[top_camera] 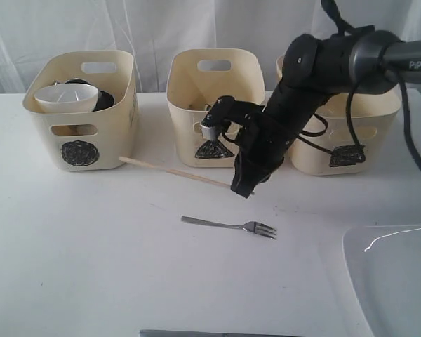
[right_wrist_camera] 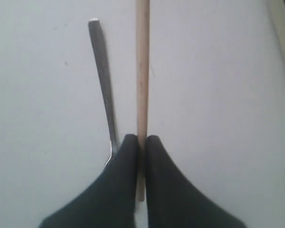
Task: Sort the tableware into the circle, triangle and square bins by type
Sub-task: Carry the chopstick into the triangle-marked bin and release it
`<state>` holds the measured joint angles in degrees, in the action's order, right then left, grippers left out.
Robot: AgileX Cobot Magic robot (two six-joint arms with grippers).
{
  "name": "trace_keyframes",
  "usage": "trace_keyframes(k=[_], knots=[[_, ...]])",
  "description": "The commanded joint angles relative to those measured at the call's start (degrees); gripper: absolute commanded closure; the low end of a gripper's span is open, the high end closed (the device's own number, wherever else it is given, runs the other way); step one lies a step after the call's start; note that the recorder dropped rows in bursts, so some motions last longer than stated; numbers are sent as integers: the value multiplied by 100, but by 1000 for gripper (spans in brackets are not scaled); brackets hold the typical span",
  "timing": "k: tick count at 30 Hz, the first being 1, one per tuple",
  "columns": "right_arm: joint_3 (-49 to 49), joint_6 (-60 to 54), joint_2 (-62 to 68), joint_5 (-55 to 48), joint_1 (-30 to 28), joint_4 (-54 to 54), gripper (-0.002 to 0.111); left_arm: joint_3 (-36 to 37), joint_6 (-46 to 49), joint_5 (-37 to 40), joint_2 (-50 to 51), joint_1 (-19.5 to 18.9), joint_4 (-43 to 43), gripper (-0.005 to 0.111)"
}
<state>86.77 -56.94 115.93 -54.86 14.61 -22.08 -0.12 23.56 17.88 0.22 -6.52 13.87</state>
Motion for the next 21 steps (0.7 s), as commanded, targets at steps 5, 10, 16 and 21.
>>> trace_keyframes(k=[5,10,16,21], knots=[[0,657,-832,-513,79,263,108,12,5,12,-22,-8,50,107],[0,928,-1438,-259,82,280,108,12,5,12,-22,-8,50,107],[26,2838,-1878,740,82,1870,108,12,5,12,-22,-8,50,107],[107,3345,-1655,685,72,2597,108,12,5,12,-22,-8,50,107]])
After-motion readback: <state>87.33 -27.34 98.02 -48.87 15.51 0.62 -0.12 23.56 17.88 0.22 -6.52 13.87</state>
